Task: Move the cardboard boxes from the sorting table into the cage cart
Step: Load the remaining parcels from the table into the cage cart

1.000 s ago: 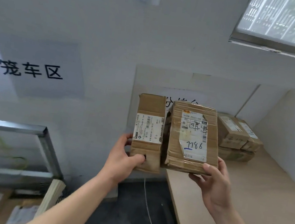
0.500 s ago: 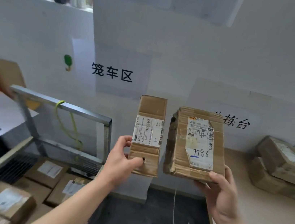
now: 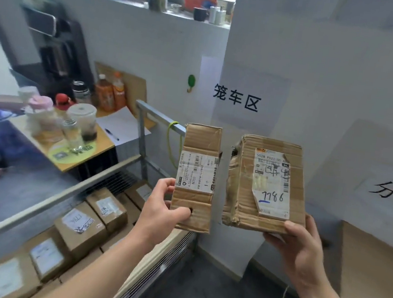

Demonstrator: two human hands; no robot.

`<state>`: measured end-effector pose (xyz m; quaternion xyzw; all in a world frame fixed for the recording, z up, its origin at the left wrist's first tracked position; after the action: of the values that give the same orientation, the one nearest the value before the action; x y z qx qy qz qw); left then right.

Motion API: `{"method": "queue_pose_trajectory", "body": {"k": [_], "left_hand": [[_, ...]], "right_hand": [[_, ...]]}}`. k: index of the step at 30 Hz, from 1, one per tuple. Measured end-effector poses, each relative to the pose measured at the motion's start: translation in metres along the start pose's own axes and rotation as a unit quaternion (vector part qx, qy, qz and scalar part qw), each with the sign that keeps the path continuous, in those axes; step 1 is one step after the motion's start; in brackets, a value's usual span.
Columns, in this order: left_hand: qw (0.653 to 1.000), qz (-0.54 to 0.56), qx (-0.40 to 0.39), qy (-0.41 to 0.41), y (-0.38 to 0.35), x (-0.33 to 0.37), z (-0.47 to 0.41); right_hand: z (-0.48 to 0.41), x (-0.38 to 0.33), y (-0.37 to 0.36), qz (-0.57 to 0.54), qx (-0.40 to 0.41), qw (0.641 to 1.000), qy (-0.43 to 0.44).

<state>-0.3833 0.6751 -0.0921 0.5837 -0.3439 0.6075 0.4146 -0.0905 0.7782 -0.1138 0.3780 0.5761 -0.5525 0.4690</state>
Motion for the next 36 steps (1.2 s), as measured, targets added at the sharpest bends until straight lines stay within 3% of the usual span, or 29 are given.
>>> {"method": "queue_pose_trajectory", "body": {"k": [16,36], "left_hand": [[0.987,0.023,0.157,0.034,0.131,-0.021,0.058],[0.982,0.016,0.153,0.109,0.25,-0.103,-0.077]], "right_hand": [[0.0,0.036,-0.132,0.03,-0.141,0.987,-0.063],[-0.089,0.132,-0.283,0.101,-0.132,0.98,-0.11]]}}
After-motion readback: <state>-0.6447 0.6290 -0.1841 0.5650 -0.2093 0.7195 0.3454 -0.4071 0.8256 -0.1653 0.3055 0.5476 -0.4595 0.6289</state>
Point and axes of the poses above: each hand's wrist, its own z-axis away from the middle knuckle, its own y-axis out of the back of the hand, x = y × z, the point moved 7 cm from there along -z, towards the middle knuckle, and after that the axes turned 4 degrees about z, right-handed, at the moved point
